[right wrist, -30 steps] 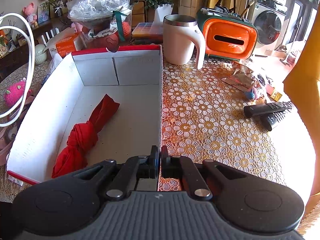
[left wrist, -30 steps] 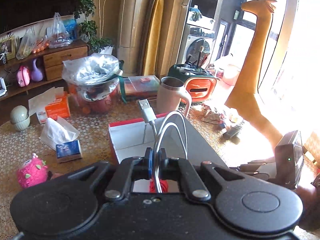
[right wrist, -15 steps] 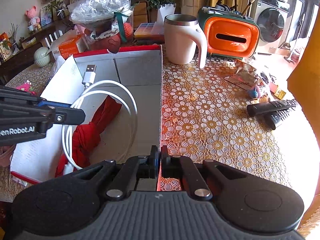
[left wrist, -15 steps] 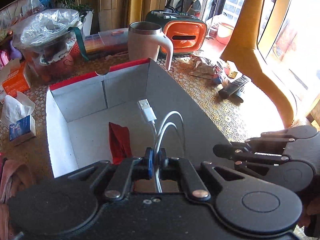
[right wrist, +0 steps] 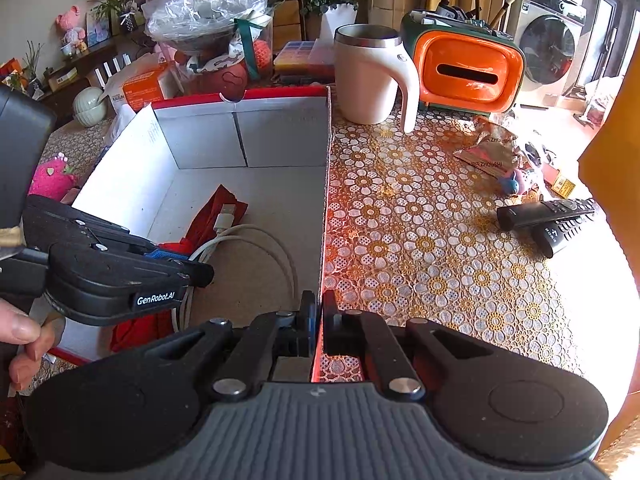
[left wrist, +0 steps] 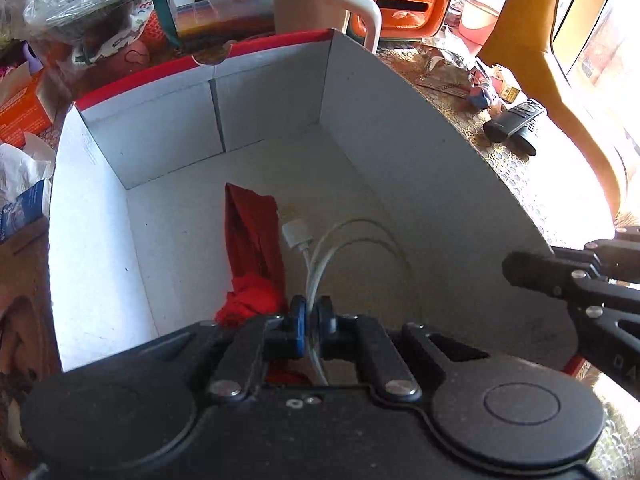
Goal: Organize objects
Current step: 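Carry the white cable with the left gripper over the shoebox, then release the white cable into the shoebox beside the umbrella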
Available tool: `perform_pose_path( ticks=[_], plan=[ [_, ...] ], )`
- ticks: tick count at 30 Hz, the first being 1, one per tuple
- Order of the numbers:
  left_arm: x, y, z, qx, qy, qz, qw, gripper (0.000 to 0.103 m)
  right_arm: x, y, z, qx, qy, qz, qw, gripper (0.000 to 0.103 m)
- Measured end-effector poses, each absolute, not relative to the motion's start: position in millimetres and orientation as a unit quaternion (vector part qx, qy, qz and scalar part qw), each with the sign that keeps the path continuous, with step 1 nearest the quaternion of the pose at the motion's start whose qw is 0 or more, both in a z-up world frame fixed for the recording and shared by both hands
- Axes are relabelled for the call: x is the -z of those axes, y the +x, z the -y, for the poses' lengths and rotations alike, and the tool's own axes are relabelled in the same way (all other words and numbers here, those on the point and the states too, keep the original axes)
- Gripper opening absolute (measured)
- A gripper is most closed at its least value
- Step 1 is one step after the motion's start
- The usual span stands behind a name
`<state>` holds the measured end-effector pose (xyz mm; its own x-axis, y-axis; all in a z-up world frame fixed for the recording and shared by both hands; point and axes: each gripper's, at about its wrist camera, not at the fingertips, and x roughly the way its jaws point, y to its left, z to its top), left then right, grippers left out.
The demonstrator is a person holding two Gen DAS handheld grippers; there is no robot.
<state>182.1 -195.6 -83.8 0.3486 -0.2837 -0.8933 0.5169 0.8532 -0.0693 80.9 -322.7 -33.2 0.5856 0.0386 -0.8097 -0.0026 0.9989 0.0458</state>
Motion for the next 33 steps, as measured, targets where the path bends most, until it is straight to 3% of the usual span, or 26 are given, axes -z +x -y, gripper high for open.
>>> perform_pose_path(
  ticks=[12, 33],
  plan=[
    [69, 171, 185, 0.252, 0.116, -0.500, 0.820, 0.028, 32, 80, 320, -0.001, 0.020, -0.457, 0.889, 0.002],
    [4, 133, 86, 0.223, 0.063, -0.438, 0.869, 0.035, 31, 75, 311, 0.011, -0.004, -0.456, 0.890, 0.002]
  ],
)
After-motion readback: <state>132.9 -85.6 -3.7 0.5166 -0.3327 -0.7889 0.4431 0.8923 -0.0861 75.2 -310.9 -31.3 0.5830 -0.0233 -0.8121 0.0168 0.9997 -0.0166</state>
